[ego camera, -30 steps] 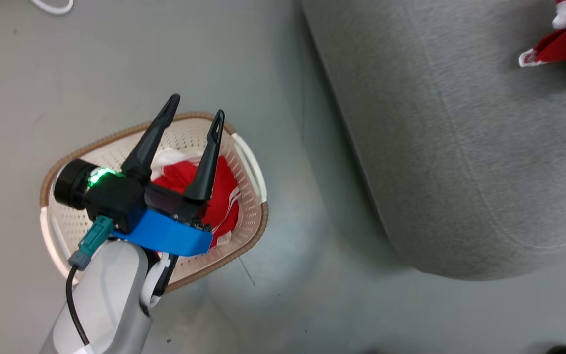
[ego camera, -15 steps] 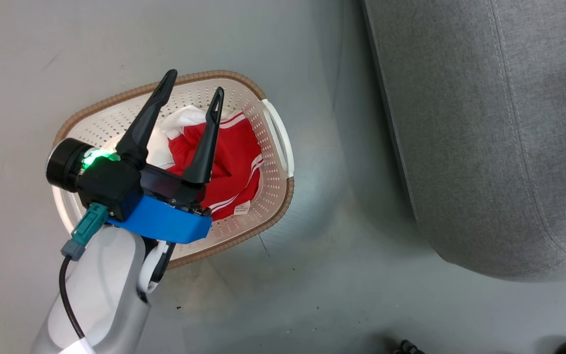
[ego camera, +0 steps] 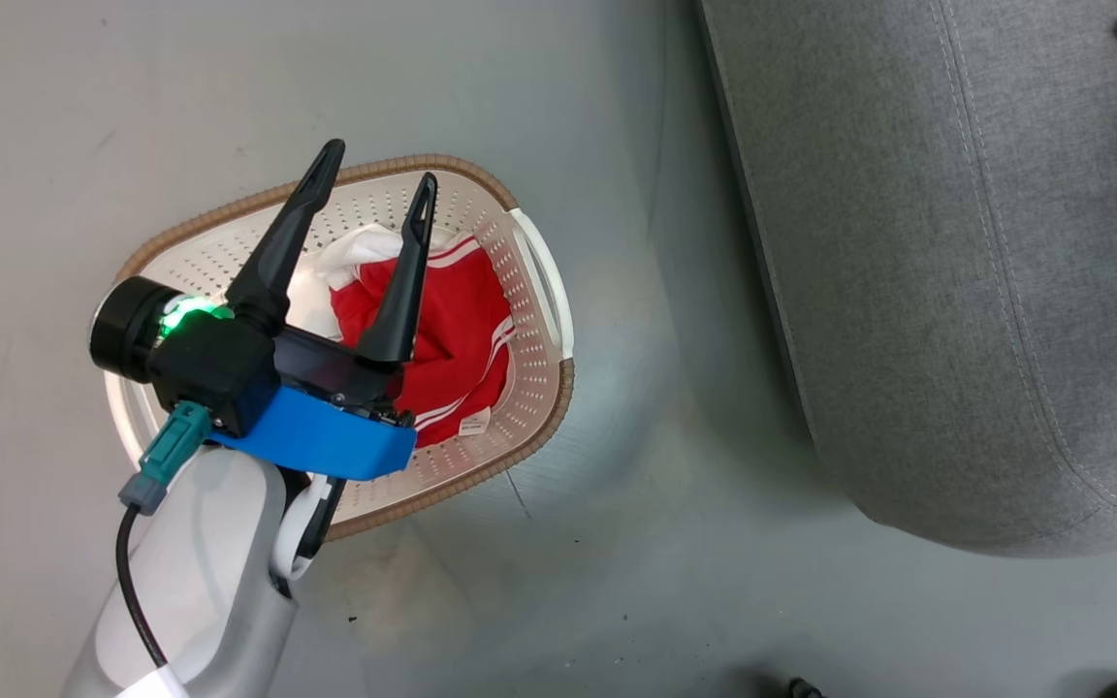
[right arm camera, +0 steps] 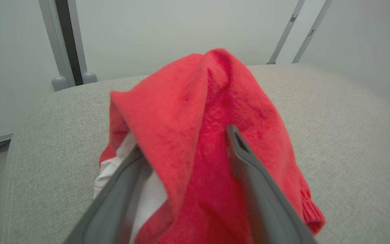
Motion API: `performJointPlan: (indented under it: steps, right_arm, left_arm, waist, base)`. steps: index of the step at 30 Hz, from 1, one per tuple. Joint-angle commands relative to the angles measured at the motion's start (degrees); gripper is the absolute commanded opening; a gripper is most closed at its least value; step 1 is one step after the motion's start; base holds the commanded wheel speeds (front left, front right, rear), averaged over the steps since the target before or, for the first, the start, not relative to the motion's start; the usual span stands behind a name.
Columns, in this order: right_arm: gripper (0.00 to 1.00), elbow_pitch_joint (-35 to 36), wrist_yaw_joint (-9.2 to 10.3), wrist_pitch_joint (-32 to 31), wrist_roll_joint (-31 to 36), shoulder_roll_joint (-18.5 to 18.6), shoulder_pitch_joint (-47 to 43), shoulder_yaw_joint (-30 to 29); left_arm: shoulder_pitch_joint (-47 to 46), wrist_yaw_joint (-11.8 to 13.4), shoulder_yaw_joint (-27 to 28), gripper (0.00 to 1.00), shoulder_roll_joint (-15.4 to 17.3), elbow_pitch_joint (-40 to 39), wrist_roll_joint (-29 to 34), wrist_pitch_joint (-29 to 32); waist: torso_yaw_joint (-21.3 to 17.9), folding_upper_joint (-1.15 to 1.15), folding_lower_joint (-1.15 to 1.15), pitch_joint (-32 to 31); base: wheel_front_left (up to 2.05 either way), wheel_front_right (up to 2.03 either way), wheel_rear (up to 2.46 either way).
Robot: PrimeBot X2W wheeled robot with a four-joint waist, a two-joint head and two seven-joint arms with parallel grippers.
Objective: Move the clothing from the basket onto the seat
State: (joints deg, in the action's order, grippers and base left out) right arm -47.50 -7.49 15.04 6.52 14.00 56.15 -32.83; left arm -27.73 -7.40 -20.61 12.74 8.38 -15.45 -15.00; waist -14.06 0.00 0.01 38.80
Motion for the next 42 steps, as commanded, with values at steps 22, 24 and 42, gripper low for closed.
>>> performJointPlan:
  steps: [22, 24, 42]
  right_arm:
    - [1.00, 9.2, -0.01, 0.1, -1.6, -0.6, -18.1, 6.7]
    - [1.00, 10.1, -0.01, 0.1, -1.4, -1.2, -19.6, 7.3]
    - [1.00, 32.8, -0.01, -2.1, -3.1, -9.8, -45.4, 20.5]
  left_arm:
    - [6.8, -0.1, 2.8, 1.00, -6.1, 5.9, -2.1, -0.3]
    - [7.5, -0.1, 3.4, 1.00, -6.5, 6.1, -2.2, -0.3]
    - [17.7, -0.1, 12.6, 1.00, -8.5, 12.9, -4.0, -0.3]
  waist:
    - [6.2, 0.00, -0.01, -16.7]
    - [6.7, 0.00, -0.01, -17.8]
    - [11.3, 0.00, -0.01, -32.5]
  base:
    - [0.00, 0.00, 0.00]
    - [0.00, 0.00, 0.00]
    - [0.00, 0.00, 0.00]
